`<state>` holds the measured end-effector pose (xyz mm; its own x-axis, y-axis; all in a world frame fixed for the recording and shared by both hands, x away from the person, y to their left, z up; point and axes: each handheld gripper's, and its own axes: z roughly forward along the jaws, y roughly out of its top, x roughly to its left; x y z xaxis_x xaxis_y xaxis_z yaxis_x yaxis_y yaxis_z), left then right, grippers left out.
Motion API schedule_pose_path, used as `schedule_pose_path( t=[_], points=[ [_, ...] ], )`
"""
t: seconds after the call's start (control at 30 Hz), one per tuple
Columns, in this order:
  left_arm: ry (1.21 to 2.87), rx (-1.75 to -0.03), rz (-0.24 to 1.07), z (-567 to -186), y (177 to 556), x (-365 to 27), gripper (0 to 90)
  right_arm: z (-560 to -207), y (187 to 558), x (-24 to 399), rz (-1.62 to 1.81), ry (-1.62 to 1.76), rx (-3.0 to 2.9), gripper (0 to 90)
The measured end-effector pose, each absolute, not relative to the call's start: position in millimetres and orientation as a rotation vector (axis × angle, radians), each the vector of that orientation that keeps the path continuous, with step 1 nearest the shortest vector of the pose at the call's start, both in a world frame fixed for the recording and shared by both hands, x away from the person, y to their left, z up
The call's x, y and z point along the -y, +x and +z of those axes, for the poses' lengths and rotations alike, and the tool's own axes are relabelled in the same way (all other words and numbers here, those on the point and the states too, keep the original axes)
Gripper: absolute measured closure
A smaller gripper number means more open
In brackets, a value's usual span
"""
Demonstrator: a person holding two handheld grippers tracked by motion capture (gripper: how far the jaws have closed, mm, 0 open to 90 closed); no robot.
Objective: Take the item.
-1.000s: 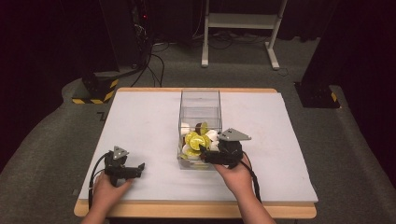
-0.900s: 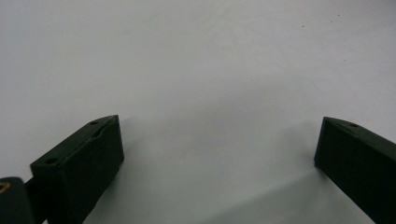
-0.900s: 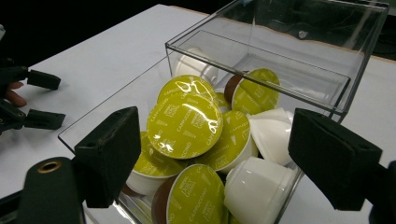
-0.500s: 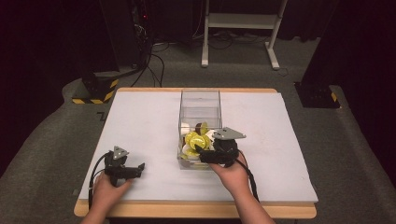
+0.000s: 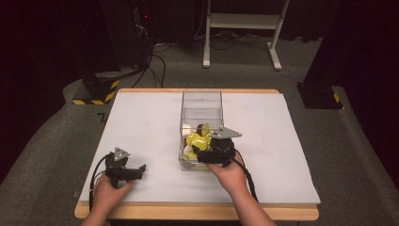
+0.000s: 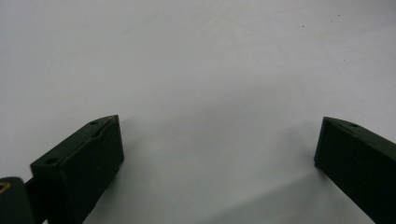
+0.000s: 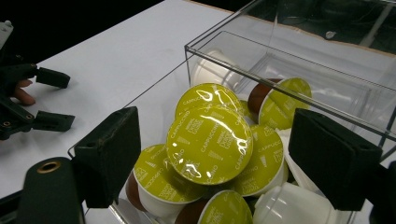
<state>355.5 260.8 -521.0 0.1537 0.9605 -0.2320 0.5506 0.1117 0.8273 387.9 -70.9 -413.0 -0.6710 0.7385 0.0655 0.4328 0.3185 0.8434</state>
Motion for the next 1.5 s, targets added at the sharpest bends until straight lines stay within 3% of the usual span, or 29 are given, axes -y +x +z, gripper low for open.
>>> schedule_pose_path(
  t=[0.23,0.57,1.5],
  points=[
    [1.552,-1.509,0.588,-521,355,-261,1.4,-414,393,65,1.25,1.034,-2.271,19.7],
    [1.552,-1.51,0.588,-521,355,-261,1.4,-420,401,56,1.151,1.02,-2.341,30.1],
    [1.552,-1.509,0.589,-521,355,-261,1.4,-421,402,54,1.105,0.992,-2.393,38.0]
  ],
)
